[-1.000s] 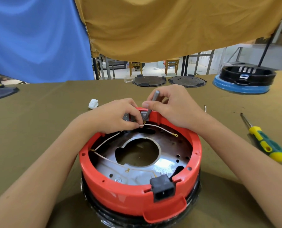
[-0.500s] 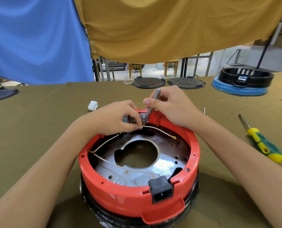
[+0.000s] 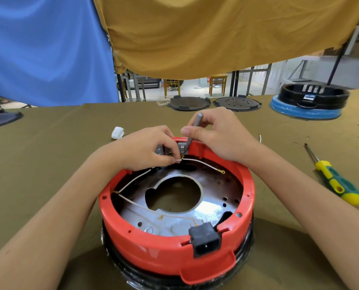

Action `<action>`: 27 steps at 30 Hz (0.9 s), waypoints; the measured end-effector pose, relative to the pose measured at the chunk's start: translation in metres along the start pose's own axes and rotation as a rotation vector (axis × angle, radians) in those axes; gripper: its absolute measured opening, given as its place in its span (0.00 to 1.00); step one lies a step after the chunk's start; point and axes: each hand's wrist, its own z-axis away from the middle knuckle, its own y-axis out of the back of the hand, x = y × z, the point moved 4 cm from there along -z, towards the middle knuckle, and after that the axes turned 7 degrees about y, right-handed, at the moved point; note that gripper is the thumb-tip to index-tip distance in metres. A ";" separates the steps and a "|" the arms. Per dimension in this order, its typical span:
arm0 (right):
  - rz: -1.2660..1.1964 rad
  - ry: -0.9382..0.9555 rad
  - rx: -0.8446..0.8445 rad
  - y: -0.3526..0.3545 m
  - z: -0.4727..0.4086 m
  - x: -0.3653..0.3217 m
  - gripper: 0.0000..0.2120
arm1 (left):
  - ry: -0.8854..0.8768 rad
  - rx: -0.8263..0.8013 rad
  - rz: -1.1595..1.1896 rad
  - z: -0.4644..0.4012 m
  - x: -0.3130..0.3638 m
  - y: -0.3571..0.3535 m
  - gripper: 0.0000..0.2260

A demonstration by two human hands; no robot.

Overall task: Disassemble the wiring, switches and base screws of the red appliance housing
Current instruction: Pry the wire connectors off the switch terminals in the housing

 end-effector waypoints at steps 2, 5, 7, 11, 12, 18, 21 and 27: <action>-0.024 -0.042 0.006 -0.001 -0.002 0.003 0.09 | -0.005 0.001 0.002 0.000 0.000 0.000 0.04; -0.020 -0.091 0.011 -0.001 -0.004 0.005 0.10 | -0.006 -0.002 0.004 0.001 0.002 0.000 0.05; -0.019 -0.104 0.017 -0.002 -0.005 0.006 0.10 | -0.010 0.002 0.006 0.001 0.002 0.000 0.06; -0.034 -0.077 0.043 -0.001 0.000 0.004 0.10 | -0.009 -0.003 0.004 0.002 0.002 0.000 0.06; -0.028 -0.057 0.046 -0.001 0.001 0.003 0.10 | -0.008 -0.001 0.003 0.002 0.002 0.000 0.05; 0.026 0.021 0.012 -0.001 0.002 -0.002 0.08 | 0.002 0.006 -0.009 0.001 0.002 0.001 0.04; -0.008 -0.019 0.026 0.000 0.000 0.003 0.09 | 0.001 0.003 -0.002 0.002 0.004 0.001 0.06; -0.031 -0.101 0.031 -0.002 -0.004 0.009 0.10 | -0.003 -0.004 -0.004 0.003 0.005 0.001 0.06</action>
